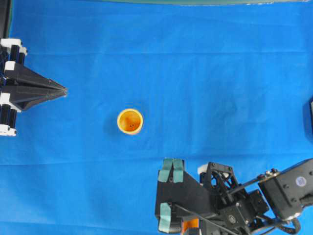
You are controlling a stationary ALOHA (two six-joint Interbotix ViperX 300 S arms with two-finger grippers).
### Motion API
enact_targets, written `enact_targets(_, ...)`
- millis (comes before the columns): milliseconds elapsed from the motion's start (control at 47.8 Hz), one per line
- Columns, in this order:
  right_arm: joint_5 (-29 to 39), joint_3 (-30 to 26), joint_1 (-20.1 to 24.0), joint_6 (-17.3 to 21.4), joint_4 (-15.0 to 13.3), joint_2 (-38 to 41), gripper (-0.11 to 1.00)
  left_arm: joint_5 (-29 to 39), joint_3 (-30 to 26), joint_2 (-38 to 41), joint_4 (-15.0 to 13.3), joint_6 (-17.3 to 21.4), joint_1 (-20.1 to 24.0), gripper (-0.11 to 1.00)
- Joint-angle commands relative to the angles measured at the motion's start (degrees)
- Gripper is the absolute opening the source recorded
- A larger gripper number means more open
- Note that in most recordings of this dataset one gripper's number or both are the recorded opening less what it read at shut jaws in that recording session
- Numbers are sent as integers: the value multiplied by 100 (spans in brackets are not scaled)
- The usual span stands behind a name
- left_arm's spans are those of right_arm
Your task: Move the block forward with right arm.
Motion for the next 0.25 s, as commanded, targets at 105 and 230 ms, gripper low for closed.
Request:
enact_targets(105,-79,-62,9,18,70,-202,41,-35,-193,53,9,18,-53,1)
enact_targets(230,-62,-62,9,9,79,-202,41,-35,-193,53,9,18,-53,1)
